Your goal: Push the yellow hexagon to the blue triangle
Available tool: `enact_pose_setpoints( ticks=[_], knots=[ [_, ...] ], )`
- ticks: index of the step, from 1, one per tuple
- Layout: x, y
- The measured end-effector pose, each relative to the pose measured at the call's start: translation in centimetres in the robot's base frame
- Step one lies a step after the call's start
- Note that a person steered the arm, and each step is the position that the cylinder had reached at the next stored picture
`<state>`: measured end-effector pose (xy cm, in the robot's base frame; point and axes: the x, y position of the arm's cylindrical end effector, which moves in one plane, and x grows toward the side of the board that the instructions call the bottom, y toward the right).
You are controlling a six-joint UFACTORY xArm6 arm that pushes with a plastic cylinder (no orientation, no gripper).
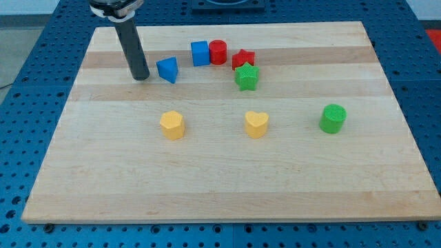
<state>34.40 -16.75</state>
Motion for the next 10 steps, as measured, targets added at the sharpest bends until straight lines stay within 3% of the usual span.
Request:
enact_pose_setpoints(
  ticks=[2, 4, 5, 6, 7, 8, 9, 10],
  knots=[
    [0.6, 0.6],
    [14.4, -2.9],
    [15.5, 1.5],
    [12.5, 3.8],
    [12.7, 3.5],
    [18.5, 4.0],
    [18.1, 7.3],
    [13.7, 6.4]
  ],
)
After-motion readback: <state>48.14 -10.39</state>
